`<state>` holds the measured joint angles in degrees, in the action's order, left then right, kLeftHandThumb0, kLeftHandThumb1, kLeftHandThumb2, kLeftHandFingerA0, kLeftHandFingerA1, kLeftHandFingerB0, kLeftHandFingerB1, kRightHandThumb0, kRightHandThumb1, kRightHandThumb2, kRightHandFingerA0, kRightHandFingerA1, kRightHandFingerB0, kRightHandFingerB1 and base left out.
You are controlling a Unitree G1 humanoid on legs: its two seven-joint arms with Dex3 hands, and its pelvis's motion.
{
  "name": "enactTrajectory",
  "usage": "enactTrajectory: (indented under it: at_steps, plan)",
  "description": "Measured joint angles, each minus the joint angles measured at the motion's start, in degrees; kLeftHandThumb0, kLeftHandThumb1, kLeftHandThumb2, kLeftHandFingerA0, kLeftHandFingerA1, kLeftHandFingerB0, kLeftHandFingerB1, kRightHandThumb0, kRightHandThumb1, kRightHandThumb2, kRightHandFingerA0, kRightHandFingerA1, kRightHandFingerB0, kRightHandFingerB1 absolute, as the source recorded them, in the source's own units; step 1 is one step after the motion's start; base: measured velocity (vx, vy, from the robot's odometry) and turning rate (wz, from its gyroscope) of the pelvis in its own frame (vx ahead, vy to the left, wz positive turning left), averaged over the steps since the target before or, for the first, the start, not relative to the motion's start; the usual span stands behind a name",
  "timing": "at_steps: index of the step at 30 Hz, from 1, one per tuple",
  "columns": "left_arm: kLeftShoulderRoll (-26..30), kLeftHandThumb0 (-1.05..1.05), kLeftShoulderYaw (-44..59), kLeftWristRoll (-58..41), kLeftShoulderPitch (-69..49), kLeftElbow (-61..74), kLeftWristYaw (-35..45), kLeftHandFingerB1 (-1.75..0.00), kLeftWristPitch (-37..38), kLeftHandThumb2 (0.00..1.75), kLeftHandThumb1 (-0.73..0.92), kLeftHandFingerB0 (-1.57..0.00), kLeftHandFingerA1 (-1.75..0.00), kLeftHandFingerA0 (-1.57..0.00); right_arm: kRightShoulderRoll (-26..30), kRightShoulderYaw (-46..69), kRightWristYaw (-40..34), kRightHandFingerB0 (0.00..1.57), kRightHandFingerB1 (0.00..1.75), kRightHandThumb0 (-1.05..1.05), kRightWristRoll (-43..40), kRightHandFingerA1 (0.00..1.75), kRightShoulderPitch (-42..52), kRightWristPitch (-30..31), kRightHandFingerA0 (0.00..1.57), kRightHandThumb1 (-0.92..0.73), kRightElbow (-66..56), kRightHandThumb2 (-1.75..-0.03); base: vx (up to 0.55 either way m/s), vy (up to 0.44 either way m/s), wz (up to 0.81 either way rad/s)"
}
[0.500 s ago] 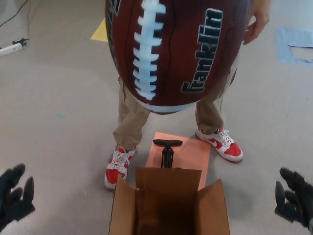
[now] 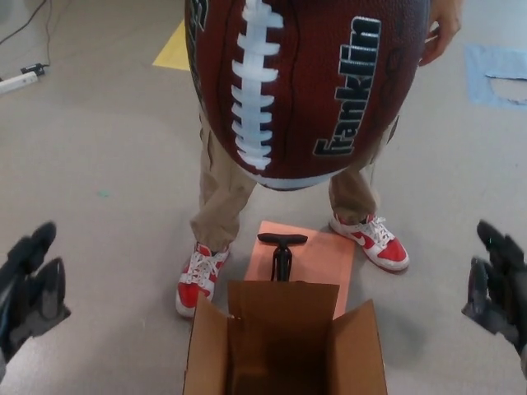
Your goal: Use both hands to pick up a football from a person and place it into a container beneath
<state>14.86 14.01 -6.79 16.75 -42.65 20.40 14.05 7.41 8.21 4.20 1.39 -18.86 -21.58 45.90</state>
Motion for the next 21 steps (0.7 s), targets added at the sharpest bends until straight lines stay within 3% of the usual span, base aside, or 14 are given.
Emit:
enactTrajectory:
  at_steps: [1,2,10,16,21]
  plan:
    - [-0.1,-0.87,0.0,-0.2,-0.3,1.7,0.1,-0.1,0.0,1.13,0.77,0.0,-0.12,0.0,-0.3,0.0,0.2,0.05,0.1,-0.9,-0.3,0.15,0.6,-0.1,0.05,-0.87,-1.8,-1.17,0.0,0.0,0.0]
    - [-0.4,-0.93,0.0,-0.4,-0.7,4.0,0.2,-0.07,0.0,1.14,0.78,0.0,-0.08,0.0,-0.6,0.0,0.4,0.01,0.1,-0.89,-0.7,0.14,1.4,-0.1,0.01,-0.88,-4.3,-1.19,0.0,0.0,0.0]
    - [-1.9,-0.89,-0.3,-1.2,-3.7,17.8,0.2,-0.1,-0.4,1.12,0.74,0.0,-0.12,0.0,-1.5,-0.5,0.8,0.0,0.09,-0.93,-2.0,0.09,5.6,0.0,0.0,-0.82,-18.4,-1.17,0.0,0.0,0.0]
    - [-3.3,-0.98,-1.6,-1.5,-5.4,29.5,0.2,-0.03,-1.0,1.13,0.76,0.0,-0.04,0.0,-2.8,-2.1,1.0,0.07,0.17,-0.92,-2.3,0.16,7.5,0.6,0.07,-0.79,-29.6,-1.14,0.0,0.0,0.0]
    - [-4.4,-0.93,-3.0,-1.6,-6.4,38.2,0.0,-0.09,-1.9,1.12,0.71,0.0,-0.09,0.0,-3.7,-4.0,1.0,0.08,0.15,-0.93,-2.4,0.17,8.3,1.5,0.08,-0.78,-37.8,-1.13,0.0,0.0,0.0]
